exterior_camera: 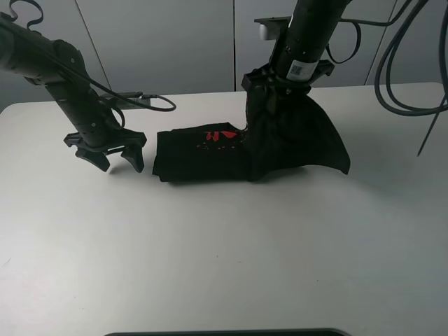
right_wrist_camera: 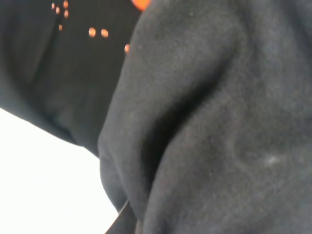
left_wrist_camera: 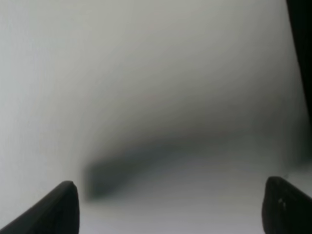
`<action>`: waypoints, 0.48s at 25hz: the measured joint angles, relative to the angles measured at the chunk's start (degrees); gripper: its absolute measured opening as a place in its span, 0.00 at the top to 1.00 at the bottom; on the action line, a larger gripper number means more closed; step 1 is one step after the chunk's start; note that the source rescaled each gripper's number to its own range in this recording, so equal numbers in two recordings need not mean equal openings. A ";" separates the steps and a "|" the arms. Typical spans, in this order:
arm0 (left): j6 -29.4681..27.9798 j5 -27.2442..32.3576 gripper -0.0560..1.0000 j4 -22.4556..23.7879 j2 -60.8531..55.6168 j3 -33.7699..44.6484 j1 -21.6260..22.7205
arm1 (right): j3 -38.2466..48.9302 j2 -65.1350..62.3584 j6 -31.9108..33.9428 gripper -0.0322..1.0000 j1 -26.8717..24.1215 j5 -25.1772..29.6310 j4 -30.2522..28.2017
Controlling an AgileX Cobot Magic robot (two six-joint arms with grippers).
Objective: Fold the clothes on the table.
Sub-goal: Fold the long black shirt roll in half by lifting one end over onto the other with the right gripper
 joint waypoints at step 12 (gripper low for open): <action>2.05 1.13 0.02 -3.76 0.00 0.00 0.00 | -0.13 1.57 -3.95 0.84 0.05 -6.60 18.81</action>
